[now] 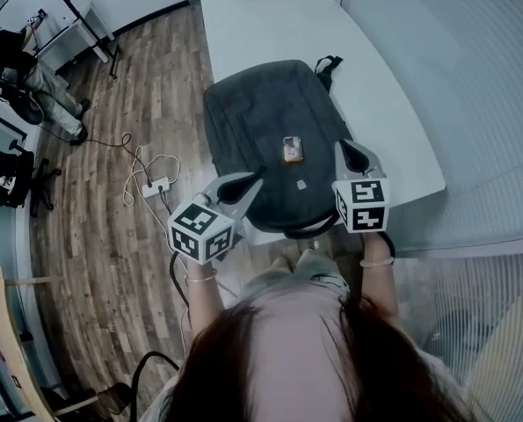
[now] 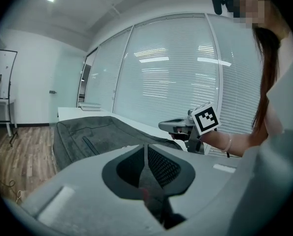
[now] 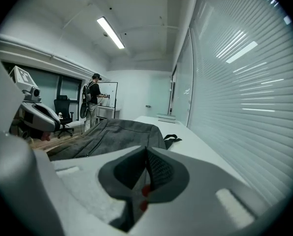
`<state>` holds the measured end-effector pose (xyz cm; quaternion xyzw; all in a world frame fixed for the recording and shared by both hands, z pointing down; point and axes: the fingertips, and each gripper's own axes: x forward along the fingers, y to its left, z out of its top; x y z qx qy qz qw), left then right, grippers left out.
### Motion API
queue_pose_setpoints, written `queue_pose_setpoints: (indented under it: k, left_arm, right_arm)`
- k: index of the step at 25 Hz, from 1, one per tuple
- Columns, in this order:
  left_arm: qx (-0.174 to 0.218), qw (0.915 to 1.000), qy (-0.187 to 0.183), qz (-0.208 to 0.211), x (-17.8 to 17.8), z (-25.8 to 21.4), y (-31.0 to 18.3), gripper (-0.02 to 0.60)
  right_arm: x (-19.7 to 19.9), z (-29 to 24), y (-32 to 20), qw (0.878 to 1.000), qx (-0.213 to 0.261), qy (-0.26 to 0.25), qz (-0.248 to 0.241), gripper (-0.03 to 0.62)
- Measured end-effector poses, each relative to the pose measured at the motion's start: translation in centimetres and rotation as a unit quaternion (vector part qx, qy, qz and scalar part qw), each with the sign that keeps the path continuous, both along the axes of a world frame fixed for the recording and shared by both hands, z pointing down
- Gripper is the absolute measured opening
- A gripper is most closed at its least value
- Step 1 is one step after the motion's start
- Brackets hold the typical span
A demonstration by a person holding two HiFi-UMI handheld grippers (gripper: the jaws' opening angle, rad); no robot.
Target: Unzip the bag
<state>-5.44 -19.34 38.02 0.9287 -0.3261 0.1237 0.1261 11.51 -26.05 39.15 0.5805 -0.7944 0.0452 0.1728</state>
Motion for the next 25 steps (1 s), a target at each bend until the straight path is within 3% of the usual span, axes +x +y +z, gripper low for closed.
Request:
queue_pose_setpoints:
  k: [8, 17, 25]
  left_arm:
    - [0.024, 0.9991, 0.014, -0.033, -1.8, -1.1, 0.8, 0.012]
    - [0.038, 0.9977, 0.033, -0.046, -1.4, -2.5, 2.7, 0.011]
    - [0.071, 0.9920, 0.038, -0.097, -1.9, -4.7, 4.4, 0.009]
  right_arm:
    - [-1.0, -1.3, 3.3, 1.000, 0.023, -0.003, 0.014, 0.005]
    - [-1.2, -2.6, 5.6, 0.998, 0.057, 0.001, 0.001, 0.003]
    - [-1.9, -4.7, 8.2, 0.996, 0.082, -0.006, -0.014, 0.003]
